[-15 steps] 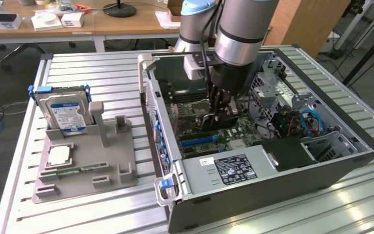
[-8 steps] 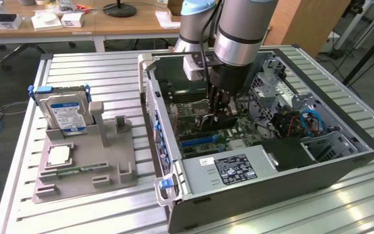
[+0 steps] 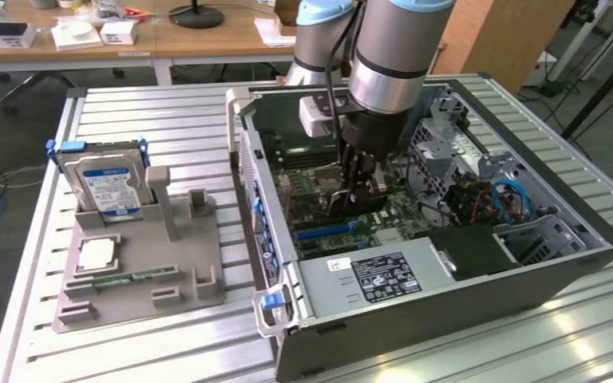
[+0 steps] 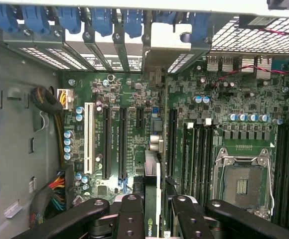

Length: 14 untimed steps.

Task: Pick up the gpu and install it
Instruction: 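Insert the gpu into the slot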

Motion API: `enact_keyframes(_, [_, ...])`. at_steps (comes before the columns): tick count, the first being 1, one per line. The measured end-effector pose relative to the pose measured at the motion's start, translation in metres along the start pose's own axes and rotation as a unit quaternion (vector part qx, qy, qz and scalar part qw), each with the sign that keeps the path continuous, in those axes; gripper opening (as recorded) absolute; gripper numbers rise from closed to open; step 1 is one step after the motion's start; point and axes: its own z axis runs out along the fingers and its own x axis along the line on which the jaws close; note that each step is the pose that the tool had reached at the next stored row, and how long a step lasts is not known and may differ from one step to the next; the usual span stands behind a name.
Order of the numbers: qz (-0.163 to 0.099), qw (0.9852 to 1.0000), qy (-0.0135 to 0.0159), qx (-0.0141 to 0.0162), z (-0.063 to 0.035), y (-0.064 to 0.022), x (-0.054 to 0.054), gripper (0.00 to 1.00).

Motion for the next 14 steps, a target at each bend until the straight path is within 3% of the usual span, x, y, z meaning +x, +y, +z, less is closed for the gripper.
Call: enact_keyframes(14, [0.0,1.0,-0.0001,0.0001,0.0037,0.0015,0.0001,0.26])
